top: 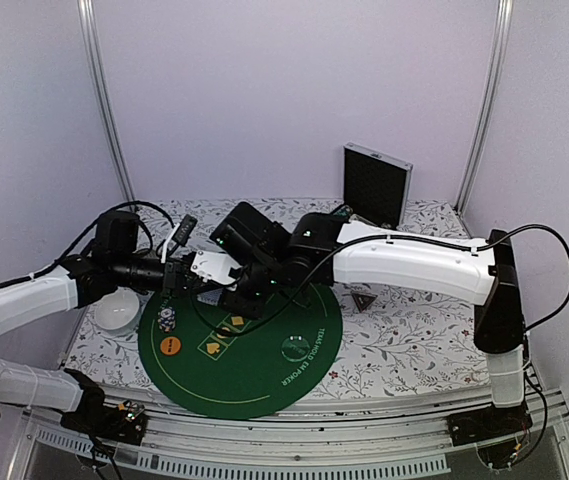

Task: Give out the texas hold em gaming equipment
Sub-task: Pass from the right arm to the left, then pass from the left arm to the right

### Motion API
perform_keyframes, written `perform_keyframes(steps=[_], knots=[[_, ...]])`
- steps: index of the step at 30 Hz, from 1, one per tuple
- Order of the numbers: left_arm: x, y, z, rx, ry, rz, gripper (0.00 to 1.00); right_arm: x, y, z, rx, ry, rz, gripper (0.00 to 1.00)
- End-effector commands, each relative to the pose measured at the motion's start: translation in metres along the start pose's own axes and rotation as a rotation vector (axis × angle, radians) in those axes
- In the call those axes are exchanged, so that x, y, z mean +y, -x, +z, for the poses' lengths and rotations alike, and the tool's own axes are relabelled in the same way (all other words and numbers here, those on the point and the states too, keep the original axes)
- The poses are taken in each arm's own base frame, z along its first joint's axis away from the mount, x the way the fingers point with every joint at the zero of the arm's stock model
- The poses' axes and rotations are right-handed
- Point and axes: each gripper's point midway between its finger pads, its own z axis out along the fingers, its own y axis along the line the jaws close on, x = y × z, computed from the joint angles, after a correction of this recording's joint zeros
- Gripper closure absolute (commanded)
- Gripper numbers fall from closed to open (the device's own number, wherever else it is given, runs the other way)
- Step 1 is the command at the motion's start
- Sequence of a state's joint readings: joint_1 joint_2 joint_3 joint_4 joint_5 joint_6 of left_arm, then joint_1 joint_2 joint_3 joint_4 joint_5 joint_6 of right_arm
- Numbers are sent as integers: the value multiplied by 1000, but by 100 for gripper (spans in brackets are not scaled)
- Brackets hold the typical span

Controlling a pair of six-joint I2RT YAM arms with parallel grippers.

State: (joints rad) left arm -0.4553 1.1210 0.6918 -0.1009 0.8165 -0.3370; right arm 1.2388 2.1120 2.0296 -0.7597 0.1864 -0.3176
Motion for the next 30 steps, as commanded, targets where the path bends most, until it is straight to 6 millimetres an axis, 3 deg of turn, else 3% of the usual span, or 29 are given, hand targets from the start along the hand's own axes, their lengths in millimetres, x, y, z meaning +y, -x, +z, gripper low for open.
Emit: perform_keyframes(steps=[1,3,5,6,9,12,14,16,22,30], knots=[[-6,-10,4,28,-55,-6,100,-18,32,-13,-106,-82,-9,48],[-9,-7,0,9,-49,15,100,-24,33,-17,-115,-115,-8,34],[-9,2,-6,-35,-12,50,100,-30,37,-25,-146,-140,3,6],[-11,6,-9,-62,4,70,100,-35,41,-33,-175,-151,18,0],[-21,25,-25,-170,34,148,100,-43,61,-65,-336,-74,94,1],[-34,39,-39,-273,45,221,100,-39,72,-117,-586,212,180,1],[-41,44,-46,-314,39,254,100,-37,69,-143,-743,374,214,1],[-48,48,-52,-344,28,272,100,-38,64,-155,-842,441,264,1],[-65,58,-63,-421,-10,319,100,-42,70,-131,-861,496,400,8],[-78,58,-71,-450,-46,354,100,-28,85,-105,-848,678,445,31]])
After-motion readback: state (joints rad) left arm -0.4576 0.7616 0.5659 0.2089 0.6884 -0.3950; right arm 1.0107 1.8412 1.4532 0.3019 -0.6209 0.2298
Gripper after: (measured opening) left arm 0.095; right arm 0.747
